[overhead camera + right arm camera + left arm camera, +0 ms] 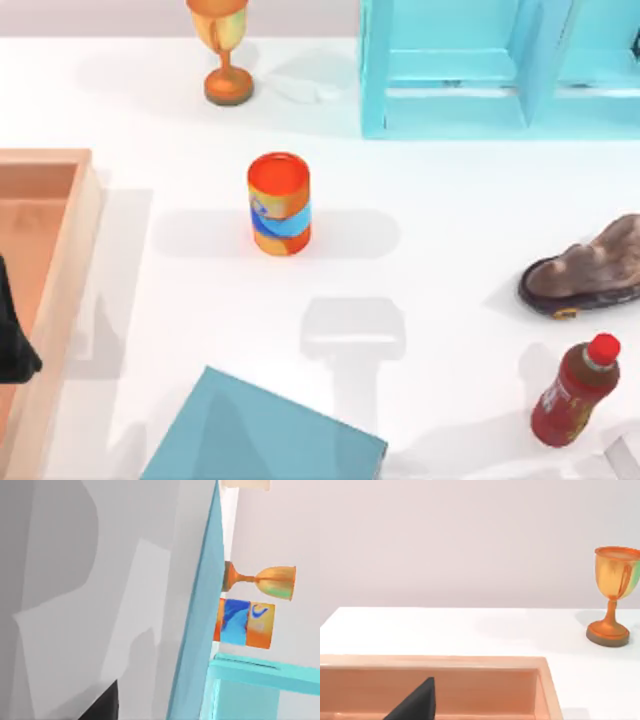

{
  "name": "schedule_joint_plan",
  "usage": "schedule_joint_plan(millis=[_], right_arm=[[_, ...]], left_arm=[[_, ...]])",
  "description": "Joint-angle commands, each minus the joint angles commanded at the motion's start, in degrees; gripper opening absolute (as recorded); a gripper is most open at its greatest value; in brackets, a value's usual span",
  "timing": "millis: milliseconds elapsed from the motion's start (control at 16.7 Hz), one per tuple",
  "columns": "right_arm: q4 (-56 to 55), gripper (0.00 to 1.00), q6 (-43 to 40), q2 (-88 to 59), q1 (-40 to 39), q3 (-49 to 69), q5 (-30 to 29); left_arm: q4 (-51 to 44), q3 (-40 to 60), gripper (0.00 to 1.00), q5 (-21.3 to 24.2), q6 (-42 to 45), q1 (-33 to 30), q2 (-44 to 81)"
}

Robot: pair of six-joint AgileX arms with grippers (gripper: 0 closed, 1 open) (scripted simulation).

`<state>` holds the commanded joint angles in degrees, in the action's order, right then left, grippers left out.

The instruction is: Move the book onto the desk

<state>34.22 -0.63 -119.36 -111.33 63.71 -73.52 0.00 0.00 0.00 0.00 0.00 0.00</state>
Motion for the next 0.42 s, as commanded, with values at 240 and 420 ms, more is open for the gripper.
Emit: schedule_joint_plan(millis=[240,420], right_arm=[[8.8,1.0,8.3,0.7,-1.0,5.0,-2.0],[9.8,1.0,9.4,0.7,-1.1,5.7,-2.3]], left_arm=[[0.0,0.0,1.0,0.0,0.0,0.0,0.0],[0.0,0.0,1.0,0.0,0.0,0.0,0.0]])
